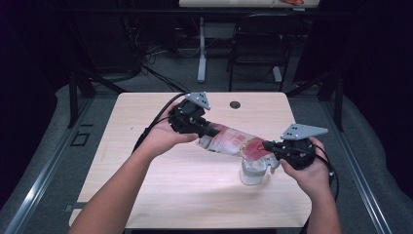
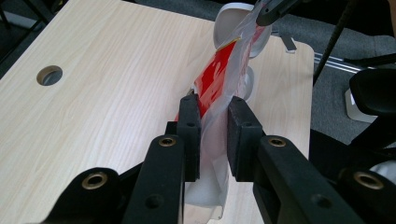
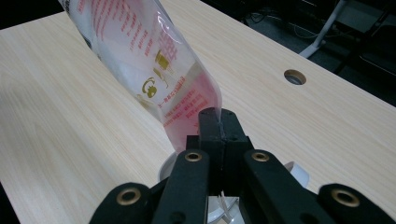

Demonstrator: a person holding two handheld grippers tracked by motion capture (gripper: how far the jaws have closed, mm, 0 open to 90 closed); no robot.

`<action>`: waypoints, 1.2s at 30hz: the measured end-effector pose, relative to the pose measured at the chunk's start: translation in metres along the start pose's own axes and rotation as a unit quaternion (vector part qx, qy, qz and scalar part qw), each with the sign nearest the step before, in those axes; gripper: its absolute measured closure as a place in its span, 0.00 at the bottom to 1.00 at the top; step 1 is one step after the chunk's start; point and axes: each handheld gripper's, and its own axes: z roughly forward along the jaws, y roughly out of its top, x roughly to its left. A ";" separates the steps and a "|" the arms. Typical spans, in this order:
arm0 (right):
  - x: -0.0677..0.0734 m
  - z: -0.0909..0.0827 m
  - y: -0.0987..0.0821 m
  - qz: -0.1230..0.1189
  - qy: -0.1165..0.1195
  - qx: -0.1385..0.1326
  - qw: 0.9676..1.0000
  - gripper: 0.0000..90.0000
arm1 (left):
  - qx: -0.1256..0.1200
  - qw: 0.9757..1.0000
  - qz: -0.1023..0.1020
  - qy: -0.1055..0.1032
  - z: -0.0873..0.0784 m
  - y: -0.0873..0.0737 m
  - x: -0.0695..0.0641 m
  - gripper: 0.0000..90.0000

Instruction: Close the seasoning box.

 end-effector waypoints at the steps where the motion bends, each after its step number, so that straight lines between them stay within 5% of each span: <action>1: 0.000 0.000 0.000 0.000 0.000 0.000 1.000 1.00 | 0.000 1.000 0.000 0.000 0.000 0.000 0.000 0.86; 36: 0.002 -0.002 -0.001 -0.002 0.005 0.009 1.000 1.00 | 0.001 1.000 0.000 -0.001 -0.001 0.006 0.000 0.86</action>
